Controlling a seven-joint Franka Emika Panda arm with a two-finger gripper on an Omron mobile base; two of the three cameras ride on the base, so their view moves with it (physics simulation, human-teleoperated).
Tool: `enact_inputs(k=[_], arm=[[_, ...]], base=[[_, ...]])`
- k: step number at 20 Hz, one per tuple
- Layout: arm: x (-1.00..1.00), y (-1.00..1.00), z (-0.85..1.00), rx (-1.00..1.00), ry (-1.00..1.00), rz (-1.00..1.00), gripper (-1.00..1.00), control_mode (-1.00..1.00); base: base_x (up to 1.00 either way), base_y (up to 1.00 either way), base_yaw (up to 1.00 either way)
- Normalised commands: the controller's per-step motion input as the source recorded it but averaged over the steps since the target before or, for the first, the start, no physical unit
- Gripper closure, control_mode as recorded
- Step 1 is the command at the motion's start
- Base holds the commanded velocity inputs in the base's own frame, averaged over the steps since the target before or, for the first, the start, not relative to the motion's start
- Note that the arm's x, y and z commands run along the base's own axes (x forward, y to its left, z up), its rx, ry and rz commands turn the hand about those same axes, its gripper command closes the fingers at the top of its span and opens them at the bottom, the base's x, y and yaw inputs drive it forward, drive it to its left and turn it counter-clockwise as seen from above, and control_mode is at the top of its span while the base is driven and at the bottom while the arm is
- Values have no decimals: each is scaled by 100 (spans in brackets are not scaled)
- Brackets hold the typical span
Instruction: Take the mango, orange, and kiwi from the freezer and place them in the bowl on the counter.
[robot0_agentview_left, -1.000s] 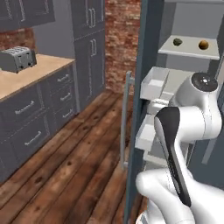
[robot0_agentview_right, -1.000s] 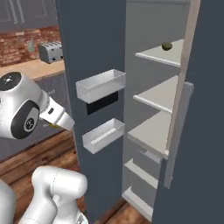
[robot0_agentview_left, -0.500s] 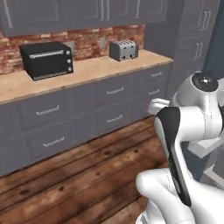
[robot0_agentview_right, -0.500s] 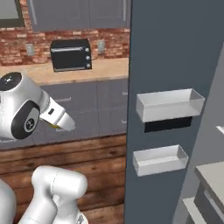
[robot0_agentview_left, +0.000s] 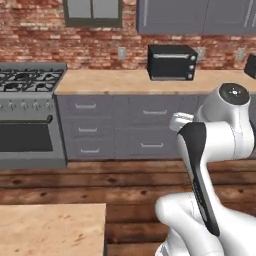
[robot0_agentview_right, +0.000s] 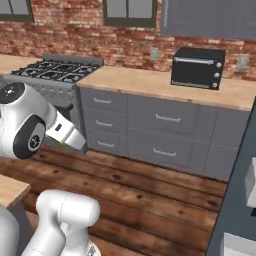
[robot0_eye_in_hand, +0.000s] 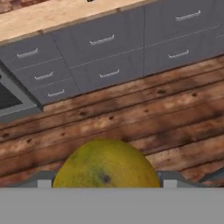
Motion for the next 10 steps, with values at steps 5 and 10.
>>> enact_inputs(k=[5,10], arm=[[0,0,0,0,0,0,100,100],[0,0,0,0,0,0,100,100]], base=[[-2,29,89],[-2,21,93]])
